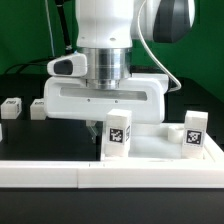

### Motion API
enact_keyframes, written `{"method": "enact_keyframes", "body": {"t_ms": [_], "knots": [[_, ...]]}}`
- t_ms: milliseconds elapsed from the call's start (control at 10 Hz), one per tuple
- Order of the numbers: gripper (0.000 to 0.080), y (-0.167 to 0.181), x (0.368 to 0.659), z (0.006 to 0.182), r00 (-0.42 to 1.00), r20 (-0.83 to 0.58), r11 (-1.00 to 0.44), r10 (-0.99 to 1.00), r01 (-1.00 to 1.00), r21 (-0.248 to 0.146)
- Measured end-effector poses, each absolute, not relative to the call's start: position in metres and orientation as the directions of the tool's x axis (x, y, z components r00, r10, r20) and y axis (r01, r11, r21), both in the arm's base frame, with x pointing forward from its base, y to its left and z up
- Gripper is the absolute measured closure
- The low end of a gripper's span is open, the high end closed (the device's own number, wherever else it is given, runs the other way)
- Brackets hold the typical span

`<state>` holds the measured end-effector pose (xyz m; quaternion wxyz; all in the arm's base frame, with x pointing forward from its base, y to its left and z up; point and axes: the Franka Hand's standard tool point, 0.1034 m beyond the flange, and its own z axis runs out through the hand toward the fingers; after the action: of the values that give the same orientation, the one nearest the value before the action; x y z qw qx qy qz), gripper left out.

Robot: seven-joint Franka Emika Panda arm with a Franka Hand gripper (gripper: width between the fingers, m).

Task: Assemble square table

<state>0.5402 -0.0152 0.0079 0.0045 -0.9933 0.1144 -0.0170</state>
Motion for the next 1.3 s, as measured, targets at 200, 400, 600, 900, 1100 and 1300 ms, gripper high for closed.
{"method": "enact_keyframes", "body": {"t_ms": [200, 400, 600, 900, 1100, 1300], "knots": [[0.0716, -0.015, 0.54, 0.008, 0.973, 0.033, -0.974, -0.227, -0.227, -0.013], [0.0716, -0.015, 0.54, 0.008, 0.973, 0.033, -0.974, -0.227, -0.227, -0.013], [0.0725, -0.024, 0.539, 0.008, 0.992, 0.034, -0.992, -0.124, -0.124, -0.01], [0.0732, -0.037, 0.546, 0.008, 0.993, 0.07, -0.995, 0.094, 0.093, 0.022], [0.0732, -0.041, 0.546, 0.009, 0.973, 0.061, -0.974, 0.224, 0.222, 0.039], [0.0732, -0.044, 0.546, 0.009, 0.917, 0.045, -0.917, 0.396, 0.393, 0.061]]}}
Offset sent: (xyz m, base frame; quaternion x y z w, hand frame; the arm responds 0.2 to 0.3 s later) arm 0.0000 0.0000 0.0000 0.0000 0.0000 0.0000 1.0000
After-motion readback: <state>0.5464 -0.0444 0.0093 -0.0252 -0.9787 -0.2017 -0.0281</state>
